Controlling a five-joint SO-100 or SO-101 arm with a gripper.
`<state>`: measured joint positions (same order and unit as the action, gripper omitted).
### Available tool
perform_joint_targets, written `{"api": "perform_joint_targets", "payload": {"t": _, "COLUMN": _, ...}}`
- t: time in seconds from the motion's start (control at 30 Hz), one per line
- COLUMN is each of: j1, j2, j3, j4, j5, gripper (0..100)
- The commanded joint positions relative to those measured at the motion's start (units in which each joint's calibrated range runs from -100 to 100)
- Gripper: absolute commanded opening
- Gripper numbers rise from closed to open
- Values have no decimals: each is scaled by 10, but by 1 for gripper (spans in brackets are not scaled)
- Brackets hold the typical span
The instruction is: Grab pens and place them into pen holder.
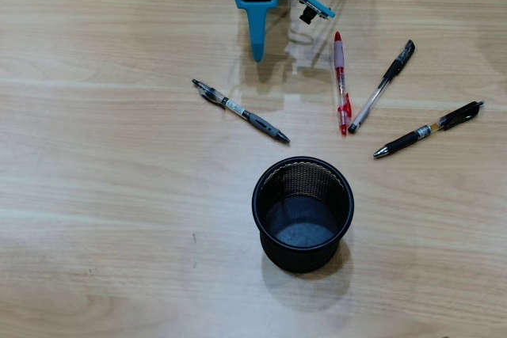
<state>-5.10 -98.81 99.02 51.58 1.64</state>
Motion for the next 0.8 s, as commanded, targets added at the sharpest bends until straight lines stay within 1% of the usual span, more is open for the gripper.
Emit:
{"api": "perform_joint_targets", "payload": {"t": 0.0, "j1": 5, "j2": -6, "j3": 3, "j4": -3, "j5": 1, "gripper": 2}}
{"api": "perform_joint_targets", "payload": {"t": 0.77, "j1": 3, "j2": -6, "j3": 3, "j4": -1, "j5": -2, "gripper": 2}}
